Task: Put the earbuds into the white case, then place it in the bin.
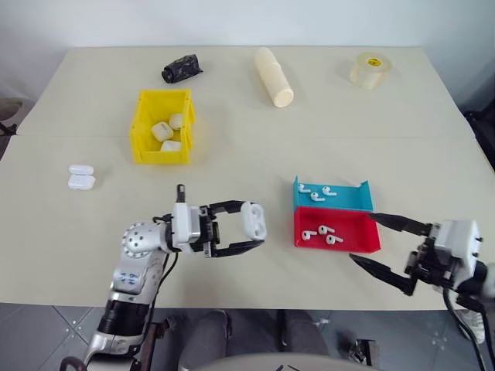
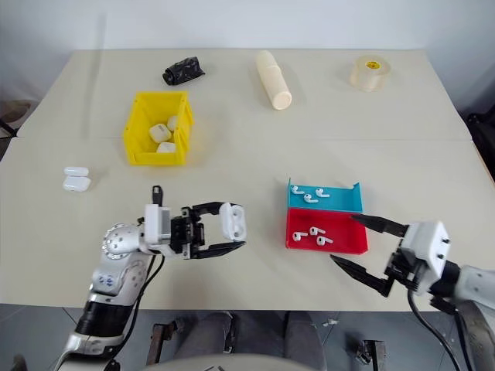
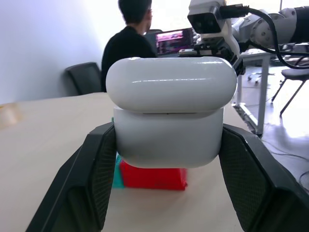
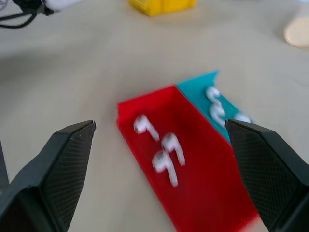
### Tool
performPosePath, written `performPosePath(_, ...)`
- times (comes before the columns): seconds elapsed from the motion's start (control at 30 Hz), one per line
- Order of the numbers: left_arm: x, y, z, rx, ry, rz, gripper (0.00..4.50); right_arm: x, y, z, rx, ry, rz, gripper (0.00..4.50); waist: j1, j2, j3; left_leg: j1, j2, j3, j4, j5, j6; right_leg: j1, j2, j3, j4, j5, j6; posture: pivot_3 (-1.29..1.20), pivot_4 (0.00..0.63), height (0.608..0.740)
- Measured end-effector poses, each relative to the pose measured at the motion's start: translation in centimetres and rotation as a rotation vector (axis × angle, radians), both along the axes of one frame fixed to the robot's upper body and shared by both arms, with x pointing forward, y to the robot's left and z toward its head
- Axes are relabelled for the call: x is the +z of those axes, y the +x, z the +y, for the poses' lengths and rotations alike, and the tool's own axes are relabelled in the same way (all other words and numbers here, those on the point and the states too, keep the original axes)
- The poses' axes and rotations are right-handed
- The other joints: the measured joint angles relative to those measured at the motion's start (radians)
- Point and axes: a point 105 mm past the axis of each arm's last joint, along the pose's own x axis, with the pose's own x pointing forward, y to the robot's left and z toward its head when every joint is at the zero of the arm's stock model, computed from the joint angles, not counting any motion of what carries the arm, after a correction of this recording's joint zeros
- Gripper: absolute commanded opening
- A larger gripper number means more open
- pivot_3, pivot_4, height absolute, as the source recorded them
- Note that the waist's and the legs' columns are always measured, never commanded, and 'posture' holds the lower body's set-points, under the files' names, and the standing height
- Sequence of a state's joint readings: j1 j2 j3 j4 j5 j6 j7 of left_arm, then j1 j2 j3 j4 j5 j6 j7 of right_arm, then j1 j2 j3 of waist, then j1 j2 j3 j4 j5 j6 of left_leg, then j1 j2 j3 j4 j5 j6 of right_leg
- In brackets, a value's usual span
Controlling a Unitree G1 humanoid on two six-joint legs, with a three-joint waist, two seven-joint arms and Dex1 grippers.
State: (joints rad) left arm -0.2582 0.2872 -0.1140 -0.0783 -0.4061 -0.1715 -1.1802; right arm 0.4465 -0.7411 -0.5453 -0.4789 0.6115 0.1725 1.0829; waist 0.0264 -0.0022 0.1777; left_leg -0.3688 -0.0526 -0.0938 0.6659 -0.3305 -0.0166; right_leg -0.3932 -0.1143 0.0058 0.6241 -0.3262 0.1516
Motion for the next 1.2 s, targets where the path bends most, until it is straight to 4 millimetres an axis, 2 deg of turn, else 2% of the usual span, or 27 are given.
performPosePath(0.17,-0.1,-0.4,-1.2,-0.058,0.005,-0.01,2.79,0.2,-1.8,-2.1,-0.059,-0.066,0.021,4.5,-0.004,0.0,0.0,0.001,0.0,0.001,0.0,0.0,0.001,0.0,0.0,0.001,0.0,0.0,0.001,0.0,0.15,0.74)
performPosePath(0.3,-0.1,-0.3,-1.0,-0.06,0.016,-0.015,2.79,0.3,-1.5,-2.1,-0.048,-0.099,0.03,4.5,-0.003,0.001,0.0,0.001,0.0,0.001,0.0,0.0,0.001,0.0,0.0,0.002,0.0,0.0,0.001,0.0,0.15,0.74)
performPosePath(0.4,0.1,0.1,-1.0,-0.051,0.008,-0.008,2.79,0.4,0.0,-0.8,-0.009,-0.173,0.102,4.5,-0.003,0.001,0.0,0.001,0.001,0.0,0.001,0.0,0.001,0.0,0.0,0.001,0.0,0.0,0.001,0.0,0.15,0.74)
performPosePath(0.57,0.5,0.4,-1.3,-0.052,-0.032,0.005,2.79,1.2,2.4,2.3,0.083,-0.306,0.214,4.5,-0.001,0.001,-0.001,-0.001,0.004,-0.001,0.001,0.0,0.001,0.0,-0.001,0.0,-0.002,0.001,0.001,0.0,0.15,0.74)
performPosePath(0.77,0.3,0.2,-1.3,-0.057,-0.051,0.025,2.79,0.3,4.0,4.5,0.124,-0.466,0.337,4.5,0.0,0.001,0.0,-0.003,0.003,-0.003,0.001,0.0,0.001,0.0,-0.002,-0.001,-0.004,0.001,0.002,0.0,0.15,0.74)
performPosePath(0.93,0.2,-0.4,-1.6,-0.085,-0.083,0.037,2.79,-1.4,4.5,5.2,0.139,-0.585,0.366,4.5,0.0,0.001,0.0,-0.003,0.003,-0.003,0.001,0.0,0.001,-0.001,-0.002,-0.001,-0.004,0.001,0.002,0.0,0.15,0.74)
performPosePath(1.2,-0.1,-0.6,-1.6,-0.097,-0.07,0.039,2.79,-1.8,5.2,5.6,0.113,-0.629,0.365,4.5,0.0,0.001,0.0,-0.003,0.003,-0.003,0.001,0.0,0.001,-0.001,-0.001,-0.001,-0.004,0.001,0.002,0.0,0.15,0.74)
